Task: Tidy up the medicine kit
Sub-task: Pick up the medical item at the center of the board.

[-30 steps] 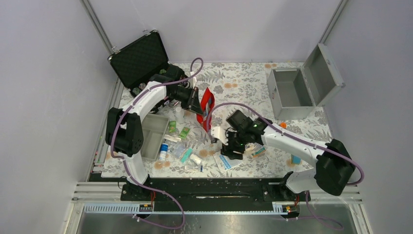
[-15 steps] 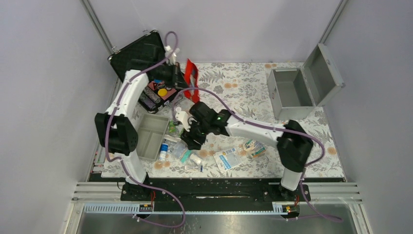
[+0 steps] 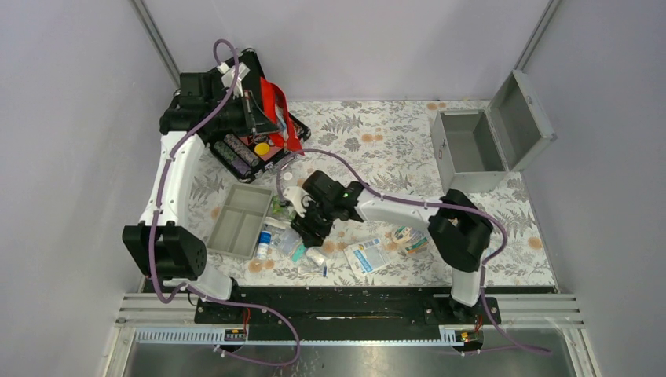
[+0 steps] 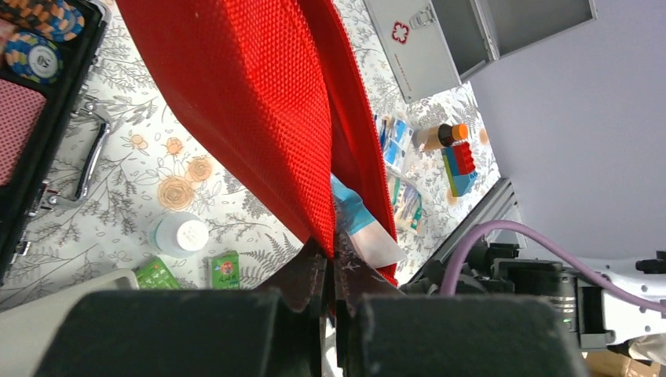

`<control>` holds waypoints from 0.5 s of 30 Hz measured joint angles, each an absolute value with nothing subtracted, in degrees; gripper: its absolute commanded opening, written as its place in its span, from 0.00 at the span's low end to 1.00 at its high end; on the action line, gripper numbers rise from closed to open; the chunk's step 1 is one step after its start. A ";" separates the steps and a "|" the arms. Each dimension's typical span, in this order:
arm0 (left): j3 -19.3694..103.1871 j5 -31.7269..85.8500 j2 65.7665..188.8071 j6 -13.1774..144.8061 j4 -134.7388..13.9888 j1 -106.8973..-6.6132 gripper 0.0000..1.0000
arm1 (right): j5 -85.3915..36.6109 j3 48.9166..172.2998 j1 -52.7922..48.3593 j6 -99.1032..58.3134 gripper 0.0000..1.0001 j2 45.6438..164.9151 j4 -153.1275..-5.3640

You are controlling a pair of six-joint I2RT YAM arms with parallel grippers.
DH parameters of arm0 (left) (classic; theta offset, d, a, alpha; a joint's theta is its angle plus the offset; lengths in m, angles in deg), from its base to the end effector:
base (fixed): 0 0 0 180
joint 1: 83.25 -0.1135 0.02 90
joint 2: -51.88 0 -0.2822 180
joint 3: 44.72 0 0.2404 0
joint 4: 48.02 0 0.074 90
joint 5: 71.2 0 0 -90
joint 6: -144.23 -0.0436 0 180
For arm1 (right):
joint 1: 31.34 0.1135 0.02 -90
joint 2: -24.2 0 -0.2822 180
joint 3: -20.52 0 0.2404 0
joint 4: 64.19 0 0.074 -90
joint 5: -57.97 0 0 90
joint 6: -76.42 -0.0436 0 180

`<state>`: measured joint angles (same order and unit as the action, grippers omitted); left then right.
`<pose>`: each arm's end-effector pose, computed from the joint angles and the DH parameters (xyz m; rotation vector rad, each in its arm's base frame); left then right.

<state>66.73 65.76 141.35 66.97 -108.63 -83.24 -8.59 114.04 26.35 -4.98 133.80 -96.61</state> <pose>0.3214 -0.0319 0.4209 0.2067 2.1720 -1.0361 0.2105 0.3653 0.2274 -1.5378 1.9940 0.8688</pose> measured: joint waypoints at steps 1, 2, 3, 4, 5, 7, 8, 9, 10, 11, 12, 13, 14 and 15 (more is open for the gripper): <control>65.88 66.11 140.70 67.14 -108.37 -83.07 0.00 | -9.00 112.14 26.35 -3.08 0.57 132.10 -97.39; 64.94 66.42 140.19 67.38 -108.00 -82.98 0.00 | -9.64 110.70 26.35 -1.33 0.57 130.65 -98.20; 64.02 66.68 139.80 67.58 -107.67 -82.98 0.00 | -10.80 109.25 26.35 0.59 0.57 129.08 -99.05; 63.17 66.87 139.63 67.75 -107.41 -82.98 0.00 | -12.15 107.75 26.35 2.32 0.57 127.46 -99.58; 62.60 67.01 139.60 67.82 -107.34 -82.98 0.00 | -13.84 106.04 26.20 3.87 0.57 125.54 -100.39; 61.13 67.12 139.60 68.02 -106.92 -82.98 0.00 | -16.48 102.94 25.54 5.69 0.57 122.43 -101.09; 60.57 67.22 139.60 68.06 -106.84 -82.98 0.00 | -17.94 101.08 24.82 6.25 0.57 120.77 -101.57; 59.95 67.42 139.60 68.08 -106.66 -82.98 0.00 | -19.41 99.53 23.75 6.56 0.57 119.48 -102.22; 59.52 67.55 139.60 68.08 -106.51 -82.98 0.00 | -20.96 97.93 22.22 6.65 0.57 118.37 -102.77; 59.15 67.68 139.58 68.10 -106.47 -82.98 0.00 | -22.67 96.51 20.45 6.58 0.57 117.54 -103.18; 58.84 67.86 139.60 68.17 -106.47 -82.98 0.00 | -24.59 95.16 18.37 6.52 0.57 116.88 -103.53; 58.71 67.95 139.60 68.23 -106.40 -82.98 0.00 | -26.84 93.98 16.14 6.39 0.57 116.45 -103.77; 58.49 68.10 139.60 68.28 -106.20 -82.98 0.00 | -28.85 92.73 13.56 6.30 0.57 116.07 -103.95; 58.38 68.27 139.60 68.41 -105.98 -82.98 0.00 | -30.99 91.68 11.09 6.25 0.57 115.75 -104.10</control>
<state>58.38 68.27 139.60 68.41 -105.98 -82.98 -30.99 91.68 11.09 6.25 115.75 -104.10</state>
